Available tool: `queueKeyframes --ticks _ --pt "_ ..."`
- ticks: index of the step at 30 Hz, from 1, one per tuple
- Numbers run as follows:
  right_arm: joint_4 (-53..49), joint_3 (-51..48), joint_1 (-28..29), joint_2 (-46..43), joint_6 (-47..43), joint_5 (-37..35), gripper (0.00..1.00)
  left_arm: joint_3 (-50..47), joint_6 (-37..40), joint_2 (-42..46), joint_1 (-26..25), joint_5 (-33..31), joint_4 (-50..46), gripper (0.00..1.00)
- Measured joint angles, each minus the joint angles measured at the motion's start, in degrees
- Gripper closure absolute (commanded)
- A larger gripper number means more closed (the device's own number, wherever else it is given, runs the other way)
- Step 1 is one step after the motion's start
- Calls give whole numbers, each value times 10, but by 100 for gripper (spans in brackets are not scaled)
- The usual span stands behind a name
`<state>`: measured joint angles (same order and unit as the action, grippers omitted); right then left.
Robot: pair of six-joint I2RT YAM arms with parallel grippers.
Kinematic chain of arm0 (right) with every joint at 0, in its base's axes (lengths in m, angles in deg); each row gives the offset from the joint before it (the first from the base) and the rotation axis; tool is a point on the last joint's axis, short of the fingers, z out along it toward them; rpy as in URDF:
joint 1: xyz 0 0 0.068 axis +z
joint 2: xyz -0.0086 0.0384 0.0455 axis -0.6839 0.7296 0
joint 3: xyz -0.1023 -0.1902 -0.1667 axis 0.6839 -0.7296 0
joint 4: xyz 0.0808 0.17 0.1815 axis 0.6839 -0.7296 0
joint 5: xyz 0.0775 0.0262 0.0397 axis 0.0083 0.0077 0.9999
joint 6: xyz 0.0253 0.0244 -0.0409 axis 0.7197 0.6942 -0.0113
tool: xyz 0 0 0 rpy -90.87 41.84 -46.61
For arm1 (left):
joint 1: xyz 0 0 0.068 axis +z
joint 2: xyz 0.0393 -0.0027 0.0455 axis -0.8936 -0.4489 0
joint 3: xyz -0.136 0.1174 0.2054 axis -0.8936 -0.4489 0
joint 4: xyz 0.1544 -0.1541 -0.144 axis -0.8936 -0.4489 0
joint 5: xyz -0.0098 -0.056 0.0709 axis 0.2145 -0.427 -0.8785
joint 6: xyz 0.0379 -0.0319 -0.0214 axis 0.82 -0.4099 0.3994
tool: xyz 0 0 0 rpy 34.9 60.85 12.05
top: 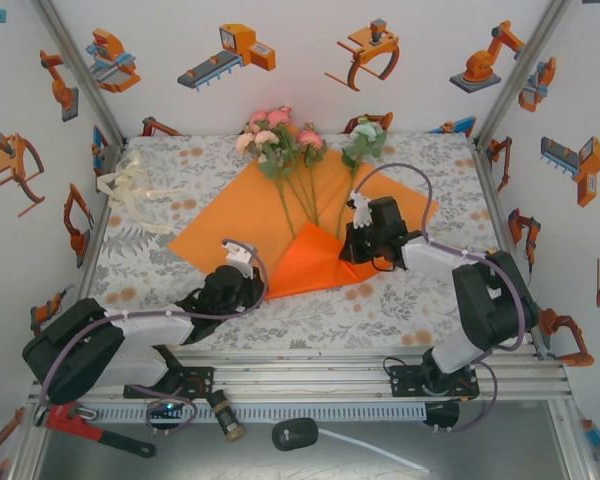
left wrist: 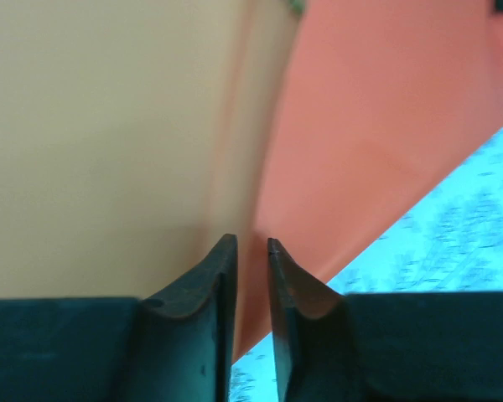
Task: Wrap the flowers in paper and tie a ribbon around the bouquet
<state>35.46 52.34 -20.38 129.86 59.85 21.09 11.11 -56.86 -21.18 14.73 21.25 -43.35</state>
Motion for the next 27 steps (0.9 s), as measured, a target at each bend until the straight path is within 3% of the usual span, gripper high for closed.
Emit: queueKeyframes --ticks 11,19,21,23,27 --pt "21 23 -10 47 1 19 91 1 23 -19 18 15 17 50" --pt "28 40 -10 49 5 31 91 39 23 32 29 45 -44 36" --pt "28 42 -10 49 5 30 86 68 23 26 34 57 -51 33" --pt "26 48 -10 51 10 29 72 101 24 6 37 63 -50 31" --pt "23 59 -10 59 16 26 68 146 29 -56 40 75 -42 31"
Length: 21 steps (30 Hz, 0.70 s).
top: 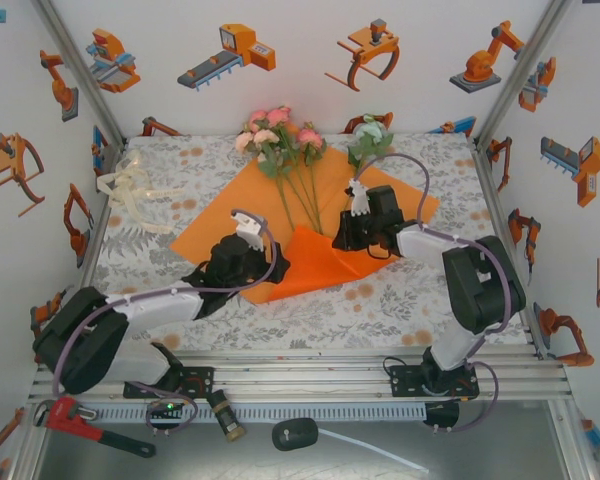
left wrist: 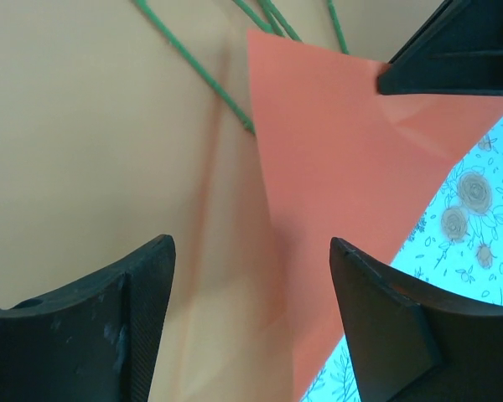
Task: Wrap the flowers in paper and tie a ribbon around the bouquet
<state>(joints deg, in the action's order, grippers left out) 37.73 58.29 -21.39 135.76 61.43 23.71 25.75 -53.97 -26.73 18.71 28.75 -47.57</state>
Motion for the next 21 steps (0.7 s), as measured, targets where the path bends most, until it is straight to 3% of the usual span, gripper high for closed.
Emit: queueKeyframes --ticks 4,7,14,18,21 --pt "-12 0 0 0 3 -12 49 27 6 -78 0 17 9 31" --pt "-31 2 0 -4 2 -33 42 30 6 -113 1 31 15 31" --pt "-91 -10 0 -144 14 -105 41 40 7 -133 3 44 30 31" --pt "-92 -44 0 -245 46 -98 44 42 7 -141 7 46 34 32" --pt "-98 -62 1 -265 80 -98 44 49 7 -150 9 49 40 32"
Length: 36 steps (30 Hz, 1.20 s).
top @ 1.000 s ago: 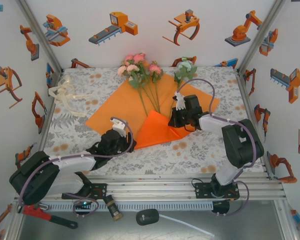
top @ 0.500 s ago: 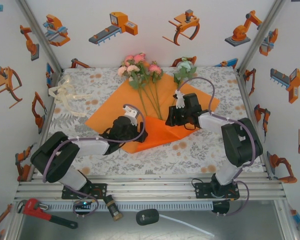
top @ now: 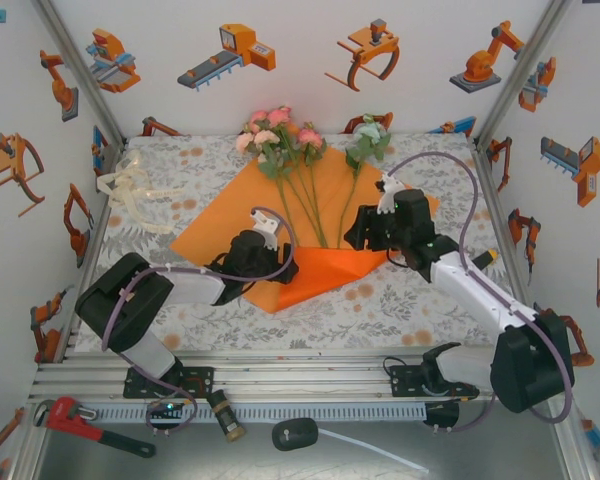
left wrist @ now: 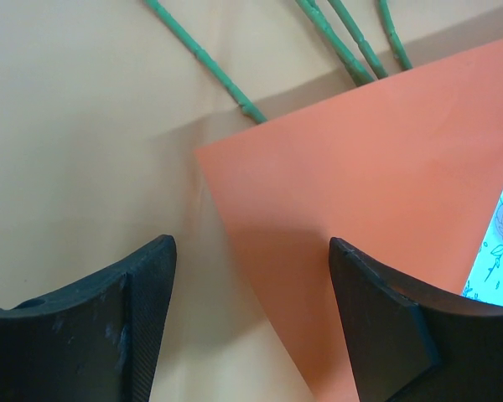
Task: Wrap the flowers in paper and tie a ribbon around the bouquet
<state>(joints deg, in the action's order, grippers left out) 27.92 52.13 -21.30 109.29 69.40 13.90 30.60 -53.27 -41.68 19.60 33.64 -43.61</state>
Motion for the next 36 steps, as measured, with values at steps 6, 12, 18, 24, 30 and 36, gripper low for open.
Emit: queueKeyframes --ticks 6,12,18,24,30,36 --pt "-43 75 -17 128 57 -44 41 2 -1 -3 3 13 4 32" --pt "-17 280 -71 346 101 -71 43 2 -4 -9 3 25 16 32" --pt "-8 459 -92 517 87 -97 46 2 -4 -9 3 26 17 32" --pt "-23 553 -92 609 55 -99 61 2 -4 -10 3 27 17 32" --pt "-35 572 -92 633 15 -81 92 8 -5 -17 3 31 21 32" --pt "-25 556 -88 617 -49 -36 97 9 -5 -20 3 32 22 32"
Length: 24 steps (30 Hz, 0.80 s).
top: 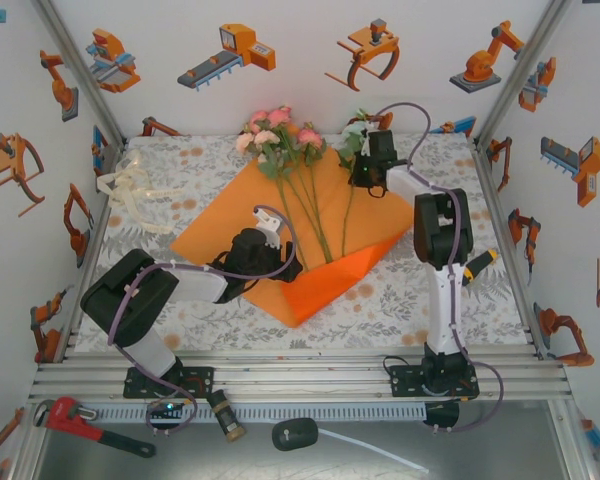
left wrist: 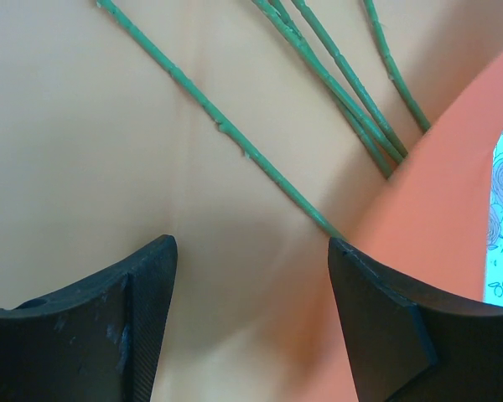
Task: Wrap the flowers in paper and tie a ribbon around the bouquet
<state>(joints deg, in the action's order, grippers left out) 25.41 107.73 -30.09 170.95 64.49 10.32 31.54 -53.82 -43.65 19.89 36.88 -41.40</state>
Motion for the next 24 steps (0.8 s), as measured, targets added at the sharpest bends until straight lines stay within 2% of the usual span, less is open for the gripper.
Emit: queueKeyframes --ticks 10,15,18,24 --pt "34 -11 30 -21 -11 60 93 4 -2 -14 0 3 22 32" --pt "41 -9 44 -16 32 75 89 4 -3 -14 0 4 22 32" --pt "44 -5 50 -7 65 75 85 3 -4 -11 0 5 21 33" --pt "30 26 61 9 85 55 86 -1 -4 7 0 5 19 32"
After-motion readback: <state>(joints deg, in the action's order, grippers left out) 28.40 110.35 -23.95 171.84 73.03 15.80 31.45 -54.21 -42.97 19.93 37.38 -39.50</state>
